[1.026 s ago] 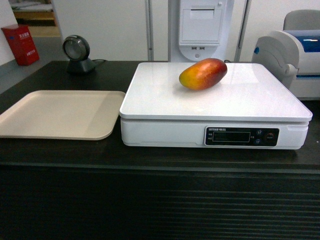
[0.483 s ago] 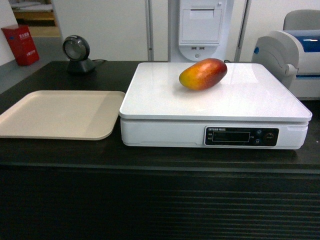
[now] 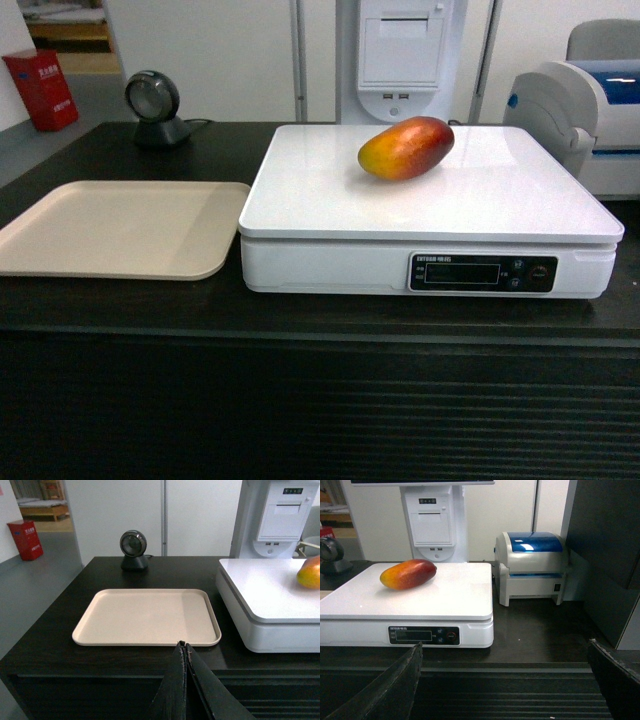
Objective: Place dark red mango on scale at checkout
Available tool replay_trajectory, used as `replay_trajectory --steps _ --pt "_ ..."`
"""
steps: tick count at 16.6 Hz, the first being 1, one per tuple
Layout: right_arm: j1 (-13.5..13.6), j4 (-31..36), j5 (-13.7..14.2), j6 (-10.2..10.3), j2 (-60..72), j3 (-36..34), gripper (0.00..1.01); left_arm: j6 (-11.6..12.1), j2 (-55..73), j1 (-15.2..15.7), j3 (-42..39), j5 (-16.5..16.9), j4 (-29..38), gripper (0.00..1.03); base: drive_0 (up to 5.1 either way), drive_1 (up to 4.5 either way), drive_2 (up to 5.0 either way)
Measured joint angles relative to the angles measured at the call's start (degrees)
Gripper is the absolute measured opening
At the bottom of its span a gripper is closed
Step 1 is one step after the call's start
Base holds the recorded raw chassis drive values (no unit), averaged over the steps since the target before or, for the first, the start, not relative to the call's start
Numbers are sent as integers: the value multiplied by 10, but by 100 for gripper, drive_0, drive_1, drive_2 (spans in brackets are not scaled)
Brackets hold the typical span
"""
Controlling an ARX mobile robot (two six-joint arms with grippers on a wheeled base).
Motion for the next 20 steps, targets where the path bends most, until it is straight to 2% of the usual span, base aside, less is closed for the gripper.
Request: replay_trajectory --steps 5,14,15,16,20 --pt "0 0 0 0 0 0 98 0 -105 0 0 0 -100 2 0 0 0" --pt "0 0 0 0 0 0 98 0 -235 0 0 0 -232 2 0 0 0" --pt "0 0 0 0 0 0 98 0 -304 0 0 1 -327 2 0 0 0" --pt "0 0 0 0 0 0 98 0 -323 0 3 0 -312 2 0 0 0" --pt "0 0 0 0 0 0 98 0 -323 0 0 0 -321 2 0 0 0"
